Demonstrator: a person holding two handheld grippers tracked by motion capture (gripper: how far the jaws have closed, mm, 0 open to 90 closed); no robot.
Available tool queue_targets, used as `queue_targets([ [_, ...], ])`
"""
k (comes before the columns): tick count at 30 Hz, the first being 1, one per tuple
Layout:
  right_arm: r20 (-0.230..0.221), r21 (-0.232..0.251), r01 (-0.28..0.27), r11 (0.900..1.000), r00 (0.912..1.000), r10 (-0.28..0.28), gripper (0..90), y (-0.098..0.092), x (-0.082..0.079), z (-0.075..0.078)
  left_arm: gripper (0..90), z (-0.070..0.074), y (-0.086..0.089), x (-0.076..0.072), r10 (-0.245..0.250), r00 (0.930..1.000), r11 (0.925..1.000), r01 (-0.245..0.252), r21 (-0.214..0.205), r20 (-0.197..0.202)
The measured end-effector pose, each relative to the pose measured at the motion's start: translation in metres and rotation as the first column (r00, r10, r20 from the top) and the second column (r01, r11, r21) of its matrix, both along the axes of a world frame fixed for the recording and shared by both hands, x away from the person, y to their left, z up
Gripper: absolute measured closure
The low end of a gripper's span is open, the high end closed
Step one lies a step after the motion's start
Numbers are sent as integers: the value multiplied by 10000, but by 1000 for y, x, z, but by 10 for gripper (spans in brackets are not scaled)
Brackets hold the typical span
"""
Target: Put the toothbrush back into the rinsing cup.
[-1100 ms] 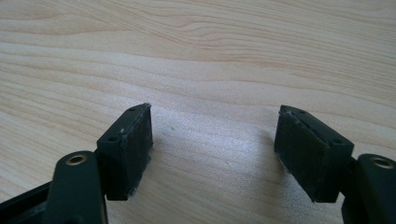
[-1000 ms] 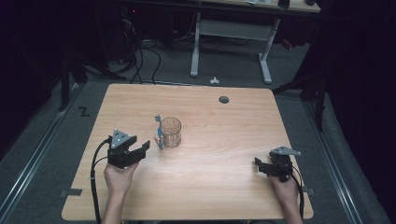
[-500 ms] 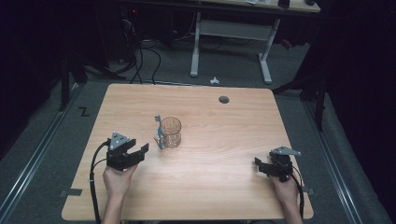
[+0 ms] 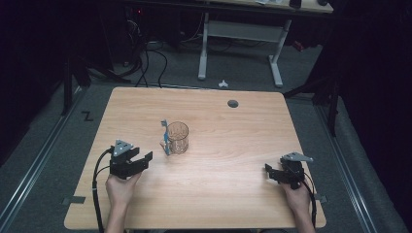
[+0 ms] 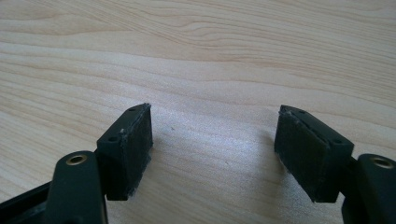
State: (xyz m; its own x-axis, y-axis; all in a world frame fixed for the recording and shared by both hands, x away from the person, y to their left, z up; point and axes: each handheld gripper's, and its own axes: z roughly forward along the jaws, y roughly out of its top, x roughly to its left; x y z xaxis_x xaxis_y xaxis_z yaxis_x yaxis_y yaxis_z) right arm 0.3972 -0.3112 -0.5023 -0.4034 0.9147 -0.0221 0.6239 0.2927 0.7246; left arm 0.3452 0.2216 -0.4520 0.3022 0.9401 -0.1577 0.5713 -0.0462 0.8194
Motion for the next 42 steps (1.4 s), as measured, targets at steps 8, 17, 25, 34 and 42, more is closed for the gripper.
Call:
queue_targets([
  [8, 0, 2, 2, 10000, 10000, -2, 283, 0, 0, 0, 423, -7, 1, 2, 80, 9997, 9998, -85, -179, -243],
  [17, -4, 2, 2, 10000, 10000, -2, 283, 0, 0, 0, 417, -16, 0, 5, 115, 9984, 9997, -127, -220, -553],
  [25, 0, 3, 0, 10000, 10000, 0, 283, 0, 0, 0, 413, -26, -1, 7, 172, 9961, 9998, -183, -114, -870],
  [34, 1, 1, 1, 10000, 10000, -1, 283, 0, 0, 0, 412, -31, -3, 11, 264, 9946, 9996, -251, 142, -1001],
  [42, 2, -1, -3, 10000, 10000, 3, 283, 0, 0, 0, 413, -38, -8, 17, 334, 9925, 9984, -279, 482, -1179],
])
